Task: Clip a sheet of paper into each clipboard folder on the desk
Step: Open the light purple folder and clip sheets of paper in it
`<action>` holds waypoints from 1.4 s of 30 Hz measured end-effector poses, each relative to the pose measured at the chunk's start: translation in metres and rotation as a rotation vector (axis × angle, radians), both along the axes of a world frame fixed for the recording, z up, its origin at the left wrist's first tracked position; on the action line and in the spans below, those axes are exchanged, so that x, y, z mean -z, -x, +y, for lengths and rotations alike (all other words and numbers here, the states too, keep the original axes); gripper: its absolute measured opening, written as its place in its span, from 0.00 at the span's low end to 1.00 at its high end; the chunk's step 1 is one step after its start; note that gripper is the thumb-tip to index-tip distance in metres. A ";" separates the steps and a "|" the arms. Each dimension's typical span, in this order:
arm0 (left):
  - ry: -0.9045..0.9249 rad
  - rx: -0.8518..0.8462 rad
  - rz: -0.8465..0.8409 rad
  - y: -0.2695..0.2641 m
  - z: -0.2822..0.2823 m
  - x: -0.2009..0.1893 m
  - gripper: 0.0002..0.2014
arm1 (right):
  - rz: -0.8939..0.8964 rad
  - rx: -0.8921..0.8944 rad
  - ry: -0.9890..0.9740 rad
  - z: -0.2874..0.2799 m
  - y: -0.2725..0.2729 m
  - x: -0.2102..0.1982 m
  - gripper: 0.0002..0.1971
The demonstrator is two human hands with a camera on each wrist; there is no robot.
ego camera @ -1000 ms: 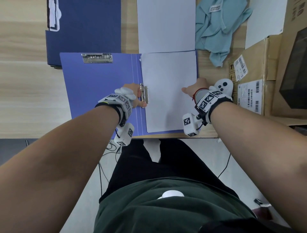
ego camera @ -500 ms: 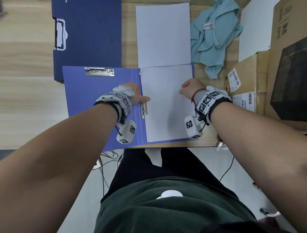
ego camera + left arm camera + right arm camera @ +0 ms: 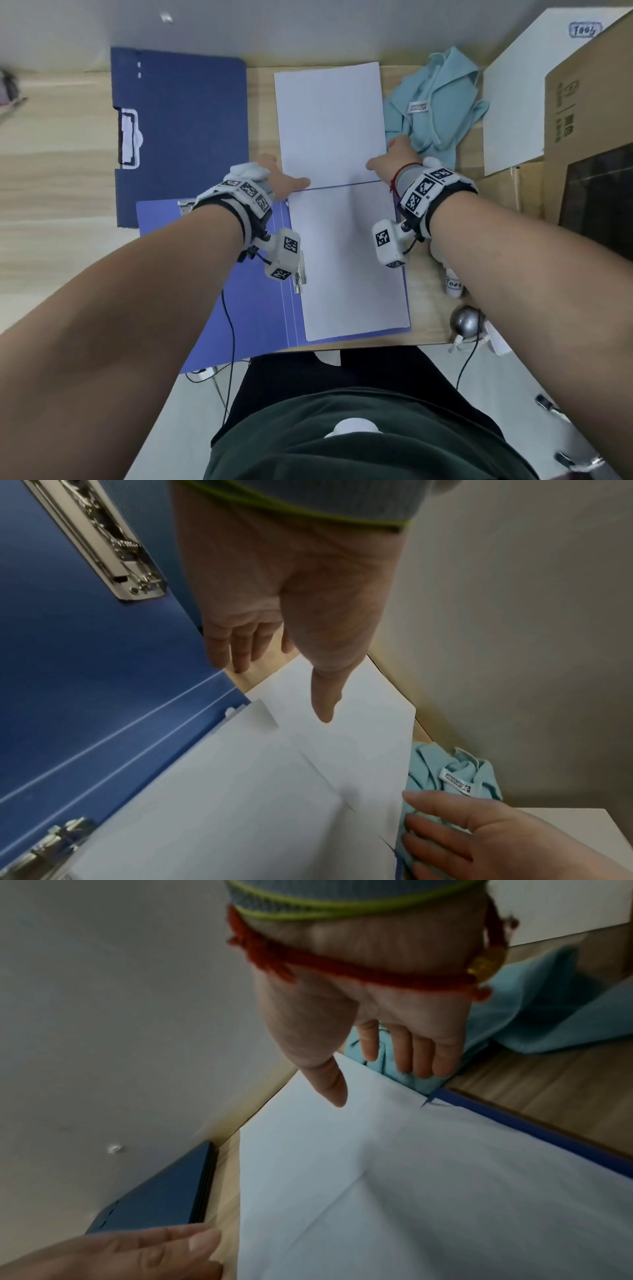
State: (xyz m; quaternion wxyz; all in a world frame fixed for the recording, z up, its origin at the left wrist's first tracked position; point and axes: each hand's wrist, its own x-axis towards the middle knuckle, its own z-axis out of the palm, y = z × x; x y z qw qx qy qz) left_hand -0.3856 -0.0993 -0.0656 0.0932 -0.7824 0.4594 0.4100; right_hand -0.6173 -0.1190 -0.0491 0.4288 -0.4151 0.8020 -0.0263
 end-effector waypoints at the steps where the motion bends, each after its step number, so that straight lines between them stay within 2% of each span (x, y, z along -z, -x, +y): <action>1: -0.002 -0.009 0.017 0.002 -0.002 0.003 0.51 | 0.008 0.014 -0.013 -0.003 0.000 0.001 0.33; 4: 0.003 -0.091 0.131 0.003 -0.007 0.014 0.54 | -0.024 0.081 -0.031 -0.008 -0.001 0.007 0.36; 6: -0.004 -0.122 0.175 0.004 -0.012 0.016 0.55 | -0.072 0.123 -0.029 -0.008 -0.002 0.009 0.33; 10: -0.023 -0.133 0.187 0.001 -0.018 0.020 0.49 | -0.126 0.098 0.032 -0.006 0.002 0.012 0.16; 15: -0.022 -0.080 0.174 0.001 -0.016 0.018 0.43 | -0.222 0.023 0.077 -0.007 0.004 0.000 0.06; 17: -0.019 -0.088 0.182 0.001 -0.017 0.016 0.51 | -0.273 0.052 0.143 -0.009 0.003 -0.008 0.08; 19: 0.056 -0.132 0.206 -0.002 -0.019 0.014 0.61 | -0.321 0.079 0.211 -0.012 0.002 -0.015 0.10; 20: 0.127 -0.169 0.222 -0.003 -0.019 0.010 0.62 | -0.336 0.085 0.240 -0.012 0.001 -0.019 0.10; 21: 0.200 -0.214 0.240 -0.005 -0.020 0.005 0.58 | -0.345 0.089 0.266 -0.013 0.000 -0.025 0.10; 24: 0.388 -0.259 0.323 -0.011 -0.026 -0.020 0.29 | -0.384 0.124 0.318 -0.015 0.001 -0.039 0.15; 25: 0.421 -0.239 0.317 -0.014 -0.028 -0.032 0.23 | -0.378 0.122 0.325 -0.013 0.001 -0.049 0.17; 30: 0.571 -0.217 0.384 -0.018 -0.029 -0.064 0.08 | -0.439 0.138 0.390 -0.006 -0.003 -0.068 0.10; 33: 0.639 -0.204 0.401 -0.021 -0.019 -0.078 0.06 | -0.479 0.157 0.430 0.002 -0.011 -0.078 0.13; 35: 0.642 -0.200 0.430 -0.023 -0.013 -0.084 0.13 | -0.493 0.170 0.428 0.005 -0.013 -0.080 0.17; 37: 0.652 -0.198 0.448 -0.027 -0.001 -0.090 0.16 | -0.503 0.167 0.423 0.014 -0.018 -0.085 0.17; 40: 0.655 -0.170 0.371 -0.029 0.006 -0.097 0.14 | -0.497 0.152 0.450 0.018 -0.023 -0.092 0.15; 42: 0.691 -0.157 0.334 -0.035 0.011 -0.104 0.13 | -0.465 0.117 0.456 0.020 -0.032 -0.097 0.17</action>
